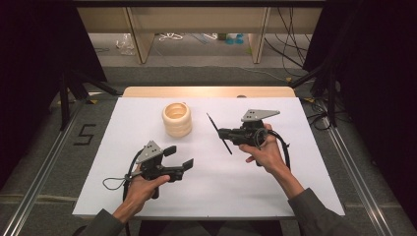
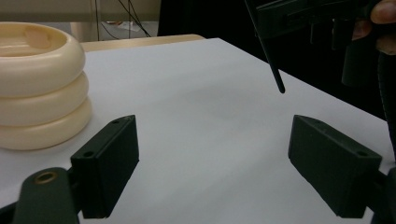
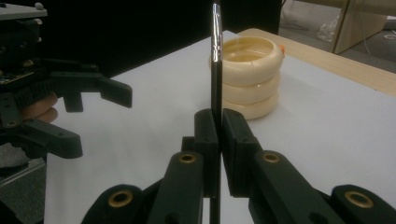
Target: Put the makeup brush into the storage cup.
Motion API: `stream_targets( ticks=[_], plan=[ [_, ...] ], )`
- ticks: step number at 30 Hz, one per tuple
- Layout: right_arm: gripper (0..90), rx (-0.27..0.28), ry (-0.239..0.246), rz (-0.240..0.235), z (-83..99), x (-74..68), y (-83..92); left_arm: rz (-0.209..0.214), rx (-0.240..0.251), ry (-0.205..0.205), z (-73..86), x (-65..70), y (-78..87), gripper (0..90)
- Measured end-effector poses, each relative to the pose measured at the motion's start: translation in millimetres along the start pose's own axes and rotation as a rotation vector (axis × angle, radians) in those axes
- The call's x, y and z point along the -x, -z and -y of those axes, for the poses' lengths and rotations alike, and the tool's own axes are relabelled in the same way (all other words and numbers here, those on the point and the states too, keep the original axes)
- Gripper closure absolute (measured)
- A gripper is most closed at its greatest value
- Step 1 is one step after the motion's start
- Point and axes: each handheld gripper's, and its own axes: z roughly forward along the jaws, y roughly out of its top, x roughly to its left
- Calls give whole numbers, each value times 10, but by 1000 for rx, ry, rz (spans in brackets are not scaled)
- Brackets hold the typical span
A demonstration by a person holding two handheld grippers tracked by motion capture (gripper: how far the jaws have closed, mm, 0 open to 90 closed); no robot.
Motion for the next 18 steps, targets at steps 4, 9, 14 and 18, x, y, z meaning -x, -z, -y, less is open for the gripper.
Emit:
stream_targets(
  ticks=[4, 9, 14, 18],
  plan=[
    [857, 13, 2, -6, 1, -42, 15, 24, -4, -21, -12, 37, -48, 158],
    [857, 18, 1, -22, 24, -88, 7, 35, -4, -29, -16, 59, -87, 158],
    [857, 32, 1, -42, 30, -153, -17, 47, -1, -29, -27, 74, -106, 161],
    [857, 46, -7, -67, 35, -197, -45, 50, -6, -15, -27, 85, -133, 163]
  ],
)
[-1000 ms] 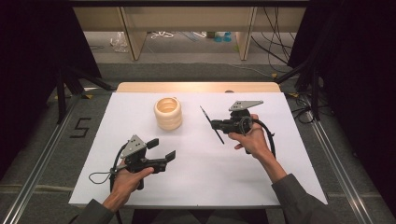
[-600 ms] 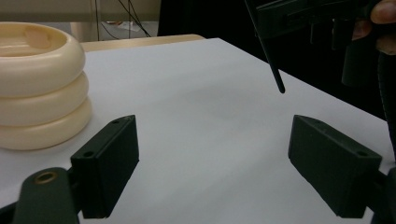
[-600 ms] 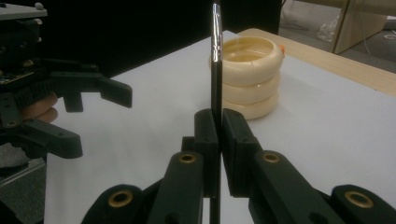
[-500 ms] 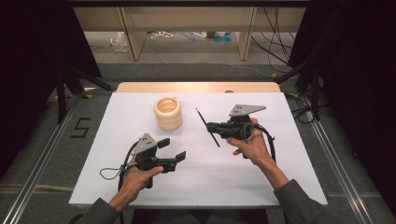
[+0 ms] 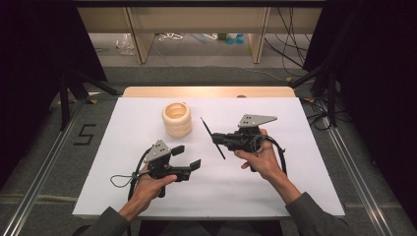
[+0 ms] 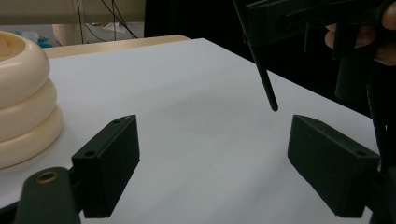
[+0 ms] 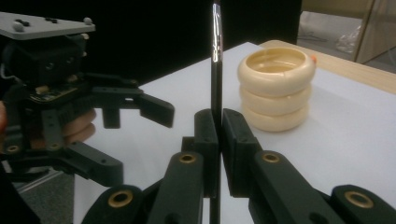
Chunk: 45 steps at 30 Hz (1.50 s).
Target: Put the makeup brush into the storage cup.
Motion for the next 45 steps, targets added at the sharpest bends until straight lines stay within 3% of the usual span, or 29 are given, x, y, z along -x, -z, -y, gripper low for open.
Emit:
stream_targets(
  ticks=[14, 21, 27, 31, 33, 45],
  plan=[
    [857, 14, 13, -33, 8, -109, -65, 41, -6, 8, -1, 72, -83, 182],
    [857, 22, 20, -59, 10, -188, -112, 70, 0, -19, -8, 95, -114, 197],
    [858, 26, 22, -77, 12, -236, -149, 71, 1, -4, -2, 121, -126, 203],
    [857, 30, 34, -82, 23, -264, -189, 84, 4, -31, -5, 126, -130, 228],
    [857, 27, 25, -92, 27, -283, -211, 87, 0, -13, -2, 142, -135, 242],
    [858, 31, 30, -106, 12, -336, -256, 91, 11, -4, -17, 153, -143, 317]
  ],
)
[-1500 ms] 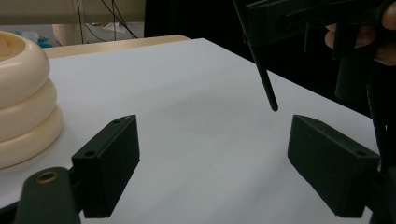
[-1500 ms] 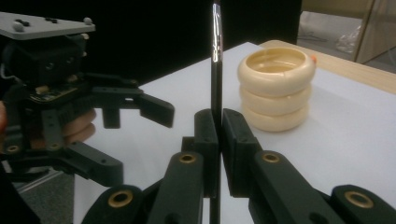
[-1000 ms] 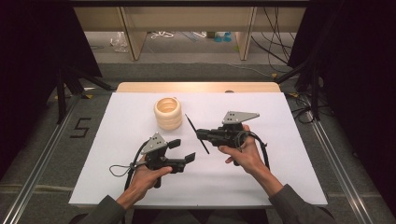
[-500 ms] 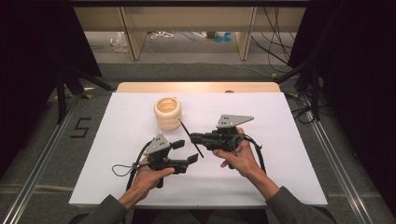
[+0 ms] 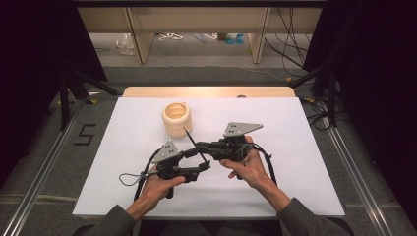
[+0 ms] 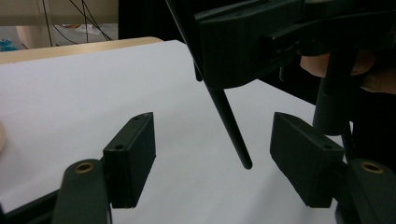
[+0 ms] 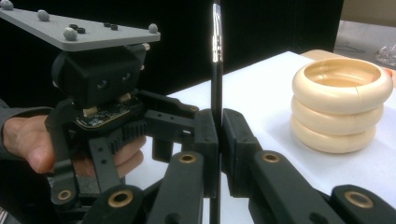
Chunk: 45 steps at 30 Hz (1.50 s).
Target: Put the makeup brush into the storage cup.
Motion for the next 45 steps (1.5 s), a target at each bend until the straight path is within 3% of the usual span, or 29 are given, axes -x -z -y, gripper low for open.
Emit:
stream_targets(
  ticks=[6, 10, 11, 18, 37, 39, 41, 45],
  plan=[
    [858, 8, 0, -2, -1, -13, 0, 6, 11, 11, -2, 3, -3, 385],
    [858, 23, 20, 2, 5, -15, -19, 17, 14, -14, -10, -13, -2, 420],
    [858, 9, 3, -3, 7, -29, -18, 6, 16, 8, -6, -2, -2, 428],
    [858, 22, 25, 7, 15, -37, -30, 17, 27, 6, -9, 4, -2, 481],
    [858, 25, 9, -8, 39, -56, -67, 17, 45, 16, -13, 4, 23, 624],
    [858, 30, 5, -15, 33, -61, -56, 24, 43, 2, -15, -7, 23, 637],
    [858, 32, 7, -5, 30, -61, -47, 16, 48, 23, -14, 1, 25, 646],
    [858, 31, 12, -3, 28, -56, -44, 34, 48, -1, -20, -14, 26, 670]
  ],
)
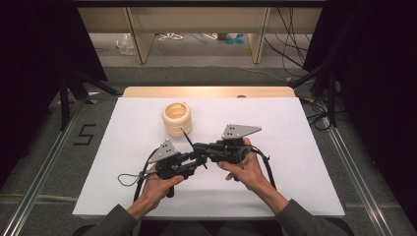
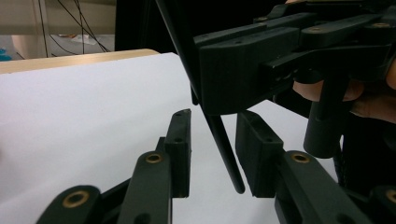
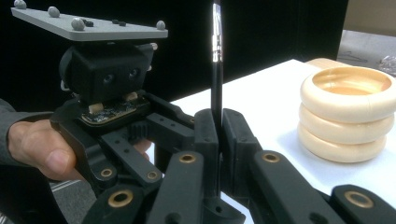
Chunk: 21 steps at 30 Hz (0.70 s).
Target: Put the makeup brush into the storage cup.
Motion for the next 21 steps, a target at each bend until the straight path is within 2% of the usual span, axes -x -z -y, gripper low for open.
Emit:
stream_targets(
  ticks=[8, 9, 11, 13, 15, 21],
  plan=[
    [858, -4, -4, -9, -1, -9, 3, 5, 0, 6, 1, -1, 6, 705],
    [858, 8, 13, 0, -2, 0, 2, 9, 0, 2, 1, -2, 4, 711],
    [858, 12, 18, 1, -1, 1, 0, 11, 0, 4, 2, 2, 3, 723],
    [858, 9, -1, -11, 2, -7, -1, 14, -1, 1, -1, -3, 7, 739],
    [858, 9, -1, -11, 2, -7, 2, 2, 4, 27, 1, 8, 11, 758],
    [858, -5, 6, -6, -4, -14, 15, 15, 4, 26, -4, -12, 18, 789]
  ],
)
